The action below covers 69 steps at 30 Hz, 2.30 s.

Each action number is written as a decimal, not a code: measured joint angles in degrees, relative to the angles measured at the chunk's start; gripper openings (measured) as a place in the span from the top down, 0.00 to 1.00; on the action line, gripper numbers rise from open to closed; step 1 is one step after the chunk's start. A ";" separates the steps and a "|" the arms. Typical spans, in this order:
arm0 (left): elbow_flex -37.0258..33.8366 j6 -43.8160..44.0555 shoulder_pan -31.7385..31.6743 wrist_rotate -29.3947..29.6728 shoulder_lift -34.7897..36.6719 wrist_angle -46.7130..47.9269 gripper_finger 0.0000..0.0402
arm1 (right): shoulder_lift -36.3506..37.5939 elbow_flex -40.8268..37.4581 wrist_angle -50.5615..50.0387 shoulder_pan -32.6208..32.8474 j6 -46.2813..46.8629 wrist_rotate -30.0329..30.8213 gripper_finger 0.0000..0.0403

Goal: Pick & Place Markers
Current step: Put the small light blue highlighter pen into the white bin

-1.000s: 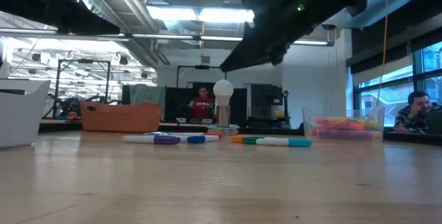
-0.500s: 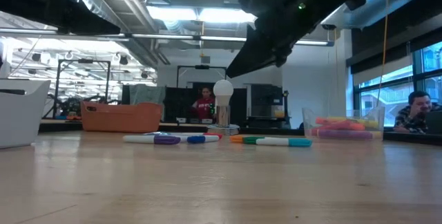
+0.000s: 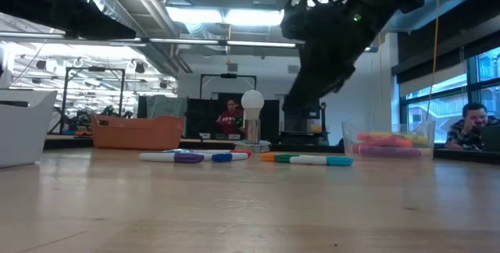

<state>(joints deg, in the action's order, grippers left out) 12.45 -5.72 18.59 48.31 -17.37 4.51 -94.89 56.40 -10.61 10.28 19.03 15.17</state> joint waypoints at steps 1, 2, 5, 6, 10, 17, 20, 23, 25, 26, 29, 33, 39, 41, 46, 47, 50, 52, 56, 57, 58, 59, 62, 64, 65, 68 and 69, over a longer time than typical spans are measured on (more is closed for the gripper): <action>0.00 0.00 0.00 0.00 -0.02 0.00 0.83 | 0.00 0.00 -0.73 0.00 0.79 0.05 0.79; 0.00 0.00 0.01 0.00 -0.01 0.00 0.83 | 0.00 0.00 -1.78 0.00 1.64 0.04 0.78; 0.00 0.00 0.01 0.00 -0.01 0.00 0.83 | 0.00 -0.04 -5.93 0.14 4.13 0.42 0.72; 0.00 0.00 0.01 0.00 -0.02 0.00 0.83 | 0.00 -0.23 -6.85 0.17 4.68 0.86 0.71; 0.00 0.00 0.00 0.00 0.00 0.00 0.84 | -0.18 -0.46 -10.95 -0.23 4.96 4.84 0.65; 0.00 -1.43 -0.38 7.41 0.00 -0.09 0.83 | -1.73 -0.48 -15.02 -2.93 2.56 -0.19 0.63; 0.02 -6.92 -1.23 15.79 0.00 -0.59 0.83 | -2.39 -0.48 -16.38 -3.37 1.48 -0.64 0.63; 0.02 -10.09 -1.55 19.94 -0.01 -0.48 0.83 | -3.06 -0.48 -16.68 -3.95 0.43 -1.95 0.65; 0.02 -10.68 -1.56 20.14 0.00 -0.45 0.83 | -3.53 -0.49 -17.30 -4.22 0.09 -2.27 0.66; 0.02 -10.55 -1.56 19.88 0.00 -0.45 0.83 | -3.78 -0.50 -17.60 -4.26 0.16 -2.27 0.67; 0.02 -10.10 -1.57 18.58 0.00 -0.44 0.83 | -4.05 -0.50 -18.76 -4.28 0.24 -3.18 0.71; 0.02 -10.08 -1.56 17.91 0.00 -0.44 0.83 | -4.57 -0.52 -18.90 -4.28 0.68 -5.50 0.75; 0.02 -1.04 -1.57 10.82 -0.02 -0.98 0.83 | -5.82 -0.37 -18.65 -4.28 1.78 -7.41 0.85; 0.04 2.96 -1.55 7.06 0.00 -1.44 0.83 | -6.01 -0.28 -18.03 -4.16 2.83 -7.54 0.87; 0.04 4.98 -1.55 4.20 -0.02 -2.20 0.83 | -6.08 -0.37 -17.28 -3.16 4.17 -6.35 0.89; 0.04 4.97 -1.55 4.04 -0.02 -2.63 0.83 | -6.05 -0.39 -16.75 -2.84 4.17 -6.24 0.89; 0.04 5.20 -1.55 4.04 0.00 -3.07 0.84 | -5.61 -0.52 -15.36 -1.89 3.54 -6.47 0.89; 0.04 6.25 -1.55 4.04 -0.02 -3.11 0.84 | -5.10 -0.60 -13.95 -1.26 2.96 -7.07 0.89; 0.04 8.98 -1.60 0.72 -0.31 -3.73 0.83 | -4.48 -0.70 -10.00 -0.45 0.99 -7.32 0.89; 0.04 10.43 -1.64 -1.34 -0.73 -4.46 0.83 | -4.37 -0.70 -8.77 -0.36 0.44 -7.23 0.89; 0.04 12.12 -1.82 -3.47 -1.41 -5.60 0.83 | -4.37 -0.70 -7.32 -0.24 -0.34 -7.14 0.89; 0.04 13.79 -2.07 -5.82 -2.24 -6.59 0.83 | -4.37 -0.70 -5.90 -0.26 -1.12 -7.01 0.89; 0.04 17.06 -2.84 -13.44 -6.55 -10.89 0.83 | -4.37 -0.70 0.17 -0.52 -4.29 -6.83 0.89; 0.04 17.57 -3.18 -17.08 -10.86 -15.61 0.83 | -4.37 -0.70 5.37 -1.04 -6.51 -6.96 0.89; 0.04 17.55 -3.35 -17.92 -13.26 -18.65 0.82 | -4.37 -0.70 8.11 -1.42 -7.34 -6.99 0.89; 0.04 15.28 -3.41 -18.01 -21.84 -29.37 0.80 | -4.35 -0.65 16.93 -2.47 -9.07 -6.83 0.89; 0.04 13.81 -3.41 -17.80 -24.73 -32.91 0.79 | -4.35 -0.63 19.65 -2.88 -9.33 -6.78 0.89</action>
<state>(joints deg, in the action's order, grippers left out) 12.49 8.10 15.18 30.51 -42.09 -28.39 -99.24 55.77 9.04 7.41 9.69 8.40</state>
